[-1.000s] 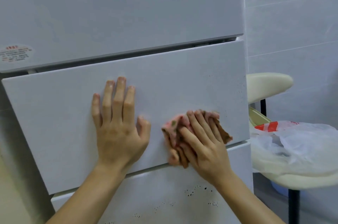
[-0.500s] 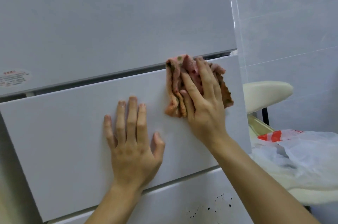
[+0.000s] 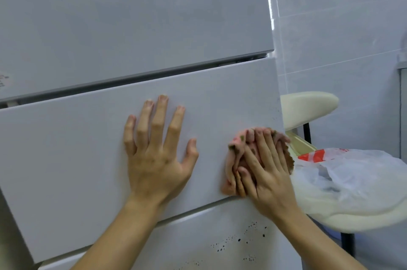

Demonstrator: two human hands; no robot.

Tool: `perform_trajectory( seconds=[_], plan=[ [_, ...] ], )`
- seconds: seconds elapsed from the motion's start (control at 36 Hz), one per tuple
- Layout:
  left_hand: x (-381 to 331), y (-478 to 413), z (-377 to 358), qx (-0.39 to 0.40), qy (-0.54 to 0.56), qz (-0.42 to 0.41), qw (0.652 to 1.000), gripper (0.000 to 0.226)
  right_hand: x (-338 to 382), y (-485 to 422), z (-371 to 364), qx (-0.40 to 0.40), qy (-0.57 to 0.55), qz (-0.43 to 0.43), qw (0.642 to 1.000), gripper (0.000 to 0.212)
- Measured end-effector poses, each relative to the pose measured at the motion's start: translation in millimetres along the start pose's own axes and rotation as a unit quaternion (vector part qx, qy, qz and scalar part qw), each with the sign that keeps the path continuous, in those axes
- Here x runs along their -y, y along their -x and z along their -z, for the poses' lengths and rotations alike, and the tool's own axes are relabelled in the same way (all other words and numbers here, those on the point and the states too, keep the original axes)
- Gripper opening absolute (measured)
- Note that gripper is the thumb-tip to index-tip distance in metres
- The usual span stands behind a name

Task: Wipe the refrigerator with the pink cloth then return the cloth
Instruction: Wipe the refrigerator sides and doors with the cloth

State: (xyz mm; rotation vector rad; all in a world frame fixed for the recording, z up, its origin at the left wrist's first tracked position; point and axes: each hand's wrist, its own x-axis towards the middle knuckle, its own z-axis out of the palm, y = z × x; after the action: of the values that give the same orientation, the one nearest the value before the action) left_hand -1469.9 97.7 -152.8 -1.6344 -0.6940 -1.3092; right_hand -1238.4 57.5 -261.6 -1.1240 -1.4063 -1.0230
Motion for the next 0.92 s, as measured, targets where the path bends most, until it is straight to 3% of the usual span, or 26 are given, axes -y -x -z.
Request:
perform_trajectory(
  seconds=[0.17,0.28,0.39,0.53,0.69,0.86,0.92],
  plan=[
    [-0.8,1.4,-1.5,-0.009,-0.003,-0.003,1.0,0.057,-7.3,-123.5,4.6,-0.089,0.007,-0.085,0.992,0.054],
    [-0.8,3.0,-1.5,-0.012,-0.003,-0.003,1.0,0.057,-10.7,-162.8,9.6,-0.079,-0.01,-0.148,0.986,0.059],
    [0.4,4.0,-1.2,-0.016,-0.001,-0.002,1.0,0.057,-6.7,-143.4,8.1,-0.091,-0.055,-0.187,0.977,0.06],
    [0.7,2.7,-0.7,-0.022,0.007,0.0,1.0,0.057,0.0,-94.6,6.4,-0.097,-0.098,-0.297,0.945,0.068],
    [1.3,1.6,3.2,-0.018,0.011,0.003,1.0,0.056,8.2,7.2,4.1,-0.039,-0.122,-0.373,0.919,0.059],
    [4.1,2.0,12.3,0.012,0.049,-0.001,0.999,0.058,12.1,18.2,9.3,-0.008,-0.116,-0.382,0.917,0.064],
    [8.9,3.3,17.1,0.029,0.059,-0.007,0.998,0.058,14.0,-1.7,11.9,-0.019,-0.115,-0.345,0.931,0.069]
  ],
)
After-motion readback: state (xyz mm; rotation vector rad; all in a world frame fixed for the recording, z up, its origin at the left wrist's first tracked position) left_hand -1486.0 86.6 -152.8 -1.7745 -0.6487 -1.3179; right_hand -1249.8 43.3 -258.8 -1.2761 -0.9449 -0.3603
